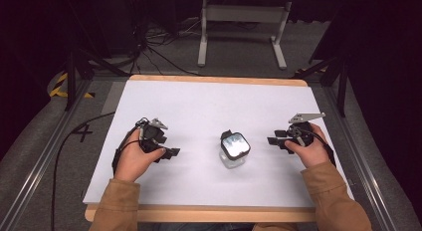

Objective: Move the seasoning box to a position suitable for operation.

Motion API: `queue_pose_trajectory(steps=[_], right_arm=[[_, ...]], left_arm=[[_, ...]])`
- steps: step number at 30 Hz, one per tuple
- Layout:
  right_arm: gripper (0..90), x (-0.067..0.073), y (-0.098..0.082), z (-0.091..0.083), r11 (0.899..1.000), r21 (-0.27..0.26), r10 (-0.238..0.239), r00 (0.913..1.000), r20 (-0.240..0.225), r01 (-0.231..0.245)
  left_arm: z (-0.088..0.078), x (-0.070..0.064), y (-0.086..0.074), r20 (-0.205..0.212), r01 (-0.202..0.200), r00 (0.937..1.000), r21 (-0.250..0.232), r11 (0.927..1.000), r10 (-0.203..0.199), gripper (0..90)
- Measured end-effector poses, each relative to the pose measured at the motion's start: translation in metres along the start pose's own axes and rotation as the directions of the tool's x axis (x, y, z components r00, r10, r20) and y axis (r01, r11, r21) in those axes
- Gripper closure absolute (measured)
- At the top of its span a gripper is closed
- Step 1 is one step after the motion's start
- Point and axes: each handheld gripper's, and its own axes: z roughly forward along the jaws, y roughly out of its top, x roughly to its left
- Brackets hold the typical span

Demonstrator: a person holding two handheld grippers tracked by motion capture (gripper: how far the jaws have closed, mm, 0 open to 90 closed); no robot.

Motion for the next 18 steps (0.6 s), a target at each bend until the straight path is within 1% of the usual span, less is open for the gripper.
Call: queue_pose_trajectory(steps=[2, 3, 6, 7, 8, 11, 13, 14, 15, 18], right_arm=[[54.4, 0.002, 0.001, 0.0, 1.0, -0.006, -0.008, 1.0, -0.001, 0.008], [55.7, 0.003, 0.001, 0.001, 1.0, -0.009, -0.018, 0.9998, -0.003, 0.018], [60.2, 0.006, 0.002, 0.003, 0.999, -0.002, -0.042, 0.9986, -0.032, 0.042], [60.2, 0.006, 0.002, 0.003, 0.999, -0.002, -0.042, 0.9986, -0.032, 0.042], [63.6, 0.008, 0.003, 0.004, 0.999, -0.001, -0.053, 0.9977, -0.043, 0.053], [77.6, 0.014, 0.004, 0.01, 0.998, -0.006, -0.07, 0.9954, -0.065, 0.07], [81.7, 0.018, 0.005, 0.015, 0.996, -0.011, -0.086, 0.9934, -0.075, 0.086], [83.4, 0.02, 0.006, 0.016, 0.996, -0.013, -0.09, 0.9927, -0.081, 0.089], [83.5, 0.022, 0.007, 0.019, 0.995, -0.014, -0.101, 0.9916, -0.081, 0.1], [84.9, 0.027, 0.008, 0.026, 0.994, -0.011, -0.109, 0.9893, -0.096, 0.109]], left_arm=[[0.0, 0.0, 0.0, 0.001, -0.003, 1.0, 0.005, 1.0, 0.003, 29.4], [0.0, 0.0, 0.0, -0.002, 0.004, 1.0, 0.0, 1.0, -0.004, 29.4], [-0.001, -0.001, -0.001, -0.002, 0.003, 1.0, -0.003, 1.0, -0.003, 29.4], [-0.001, -0.001, -0.001, -0.002, 0.003, 1.0, -0.003, 1.0, -0.003, 29.4], [-0.001, -0.001, -0.001, 0.008, 0.004, 1.0, -0.006, 1.0, -0.004, 29.4], [-0.002, -0.002, -0.002, 0.008, 0.004, 1.0, -0.009, 1.0, -0.004, 29.4], [-0.002, -0.002, -0.002, 0.009, -0.009, 0.9999, -0.005, 1.0, 0.009, 29.4], [-0.002, -0.002, -0.003, 0.01, -0.011, 0.9999, -0.004, 0.9999, 0.011, 29.3], [-0.003, -0.003, -0.004, 0.011, 0.001, 0.9999, -0.003, 1.0, -0.001, 29.4], [-0.005, -0.003, -0.006, 0.006, 0.0, 1.0, -0.005, 1.0, 0.0, 29.3]])
